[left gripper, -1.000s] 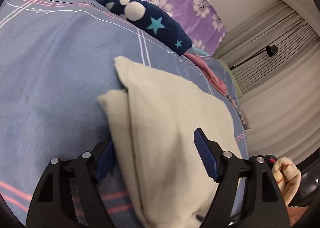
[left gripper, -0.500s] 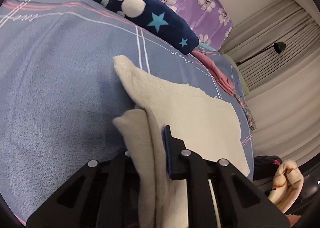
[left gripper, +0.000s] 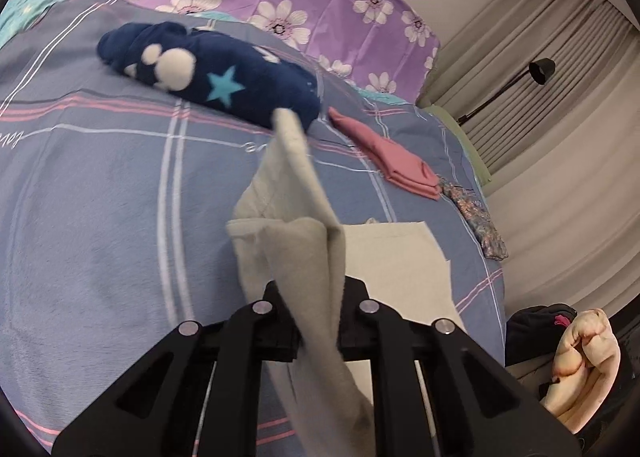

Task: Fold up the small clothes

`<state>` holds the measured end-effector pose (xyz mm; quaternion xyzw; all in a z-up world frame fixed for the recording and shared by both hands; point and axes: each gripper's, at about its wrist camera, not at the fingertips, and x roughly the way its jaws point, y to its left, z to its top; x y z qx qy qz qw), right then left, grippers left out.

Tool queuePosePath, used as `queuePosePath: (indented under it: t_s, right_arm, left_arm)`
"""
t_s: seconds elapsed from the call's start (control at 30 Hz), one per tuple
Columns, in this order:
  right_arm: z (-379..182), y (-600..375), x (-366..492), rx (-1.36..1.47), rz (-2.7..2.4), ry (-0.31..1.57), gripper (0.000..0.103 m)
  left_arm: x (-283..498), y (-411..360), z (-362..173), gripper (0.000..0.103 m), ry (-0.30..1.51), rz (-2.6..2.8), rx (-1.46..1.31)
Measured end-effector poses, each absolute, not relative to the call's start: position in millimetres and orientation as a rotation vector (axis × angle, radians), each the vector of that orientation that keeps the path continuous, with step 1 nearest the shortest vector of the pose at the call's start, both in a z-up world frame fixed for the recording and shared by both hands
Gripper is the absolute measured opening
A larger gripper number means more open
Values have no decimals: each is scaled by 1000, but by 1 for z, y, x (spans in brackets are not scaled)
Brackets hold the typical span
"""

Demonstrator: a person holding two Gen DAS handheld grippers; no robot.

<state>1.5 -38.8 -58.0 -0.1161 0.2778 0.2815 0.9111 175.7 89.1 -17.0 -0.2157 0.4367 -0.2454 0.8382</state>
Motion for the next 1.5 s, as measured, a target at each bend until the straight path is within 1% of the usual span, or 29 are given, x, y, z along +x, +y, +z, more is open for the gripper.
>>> queuePosePath:
  t_s: [0.23,0.63,0.97,1.17,1.2,1.23,1.27,1.3,1.33,1.37,1.4,1.43,1.5]
  right_arm:
    - [-47,-112,10,-107,524,563,6]
    - [-77,-235,20,179,491,657,6]
    - [-114,-319,17,395,404,739,6]
    - [-133,-341,12,471,383,770,6]
    - [-135,-343,12,485,388,775,6]
    - [-139,-346,13,506,399,789,6]
    - [-141,-347,14,518,404,803,7]
    - [-145,-348,14,526,408,815,7]
    - [-148,-350,14,539,414,823,8]
    - [-150,-352,14,555,422,828,8]
    - [-152,-353,14,569,429,832,8]
    - [-153,-356,13,585,438,834,8]
    - [-153,-357,13,597,448,835,9]
  left_arm:
    - [187,26,-5,11,943,-509,-402]
    - [196,-102,-5,11,1009,-556,-244]
    - [204,-213,-33,11,1095,-593,-51]
    - [203,-245,-46,11,1102,-575,25]
    - [203,-249,-47,13,1097,-569,33]
    - [203,-251,-47,25,1094,-566,33]
    - [202,-252,-46,34,1089,-565,33]
    - [199,-252,-40,52,1067,-542,44]
    - [196,-252,-34,60,1035,-524,57]
    - [189,-251,-24,60,987,-523,80]
    - [182,-250,-16,63,957,-530,104]
    - [175,-248,-9,70,927,-531,132]
    - [156,-238,5,74,854,-504,197]
